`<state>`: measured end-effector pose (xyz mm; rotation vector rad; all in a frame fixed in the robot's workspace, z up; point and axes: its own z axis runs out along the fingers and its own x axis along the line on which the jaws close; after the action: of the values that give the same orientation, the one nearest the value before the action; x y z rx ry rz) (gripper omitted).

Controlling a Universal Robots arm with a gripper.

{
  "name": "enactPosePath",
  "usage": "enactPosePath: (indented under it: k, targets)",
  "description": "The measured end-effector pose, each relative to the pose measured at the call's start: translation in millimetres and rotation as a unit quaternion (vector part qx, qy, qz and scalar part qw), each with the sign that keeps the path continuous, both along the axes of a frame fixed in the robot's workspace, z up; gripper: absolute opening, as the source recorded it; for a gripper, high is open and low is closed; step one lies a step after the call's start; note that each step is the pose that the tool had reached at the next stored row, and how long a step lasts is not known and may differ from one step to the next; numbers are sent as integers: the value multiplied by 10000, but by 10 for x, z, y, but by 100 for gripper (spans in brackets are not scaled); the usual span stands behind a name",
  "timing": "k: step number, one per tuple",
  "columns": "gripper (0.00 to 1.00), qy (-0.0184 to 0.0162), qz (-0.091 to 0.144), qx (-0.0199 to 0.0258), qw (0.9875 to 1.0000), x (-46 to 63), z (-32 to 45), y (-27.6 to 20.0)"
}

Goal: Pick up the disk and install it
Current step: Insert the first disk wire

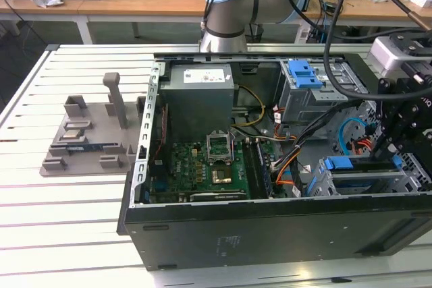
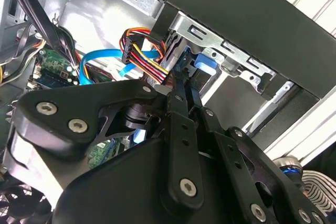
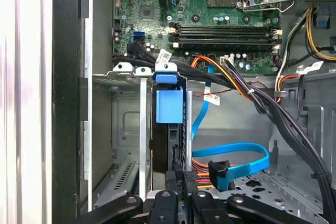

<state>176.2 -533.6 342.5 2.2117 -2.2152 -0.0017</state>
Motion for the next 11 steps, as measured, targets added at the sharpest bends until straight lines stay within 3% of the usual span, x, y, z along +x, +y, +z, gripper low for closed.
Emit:
enactPosePath:
  k: [6, 11]
  targets:
    - [17, 19, 0, 17, 10000, 0, -75, -2]
    - [17, 21, 0, 23, 10000, 0, -86, -1]
